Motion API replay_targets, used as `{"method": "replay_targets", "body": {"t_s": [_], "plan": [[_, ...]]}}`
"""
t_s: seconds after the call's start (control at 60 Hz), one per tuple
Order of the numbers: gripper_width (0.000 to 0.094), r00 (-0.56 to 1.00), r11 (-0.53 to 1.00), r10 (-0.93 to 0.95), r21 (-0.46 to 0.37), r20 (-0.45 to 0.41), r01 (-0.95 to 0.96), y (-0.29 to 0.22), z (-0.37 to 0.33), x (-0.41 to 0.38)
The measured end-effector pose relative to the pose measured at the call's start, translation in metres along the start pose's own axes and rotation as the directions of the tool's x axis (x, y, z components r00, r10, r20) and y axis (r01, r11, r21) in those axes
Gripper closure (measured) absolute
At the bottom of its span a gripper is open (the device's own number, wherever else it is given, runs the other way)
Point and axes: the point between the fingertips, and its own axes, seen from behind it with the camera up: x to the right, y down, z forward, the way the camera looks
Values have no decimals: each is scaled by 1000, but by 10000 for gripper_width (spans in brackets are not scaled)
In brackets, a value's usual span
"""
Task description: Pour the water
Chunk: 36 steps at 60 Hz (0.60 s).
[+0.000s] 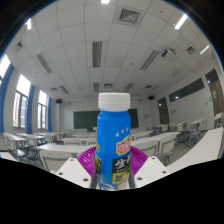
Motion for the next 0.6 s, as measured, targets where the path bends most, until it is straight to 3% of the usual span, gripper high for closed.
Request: {"method": "replay_targets", "body": {"t_s": [0.167,0.283,0.35,0.517,0.6], "plan": [[509,997,964,-74,-254,4,73,107,-23,56],[511,990,929,-134,-344,36,138,145,-48,71],[500,990,914,-125,-382,64,140,155,-61,72],[507,995,924,-92,-368,47,102,149,-70,82],[381,994,914,-101,-391,52,113,142,-73,83]]}}
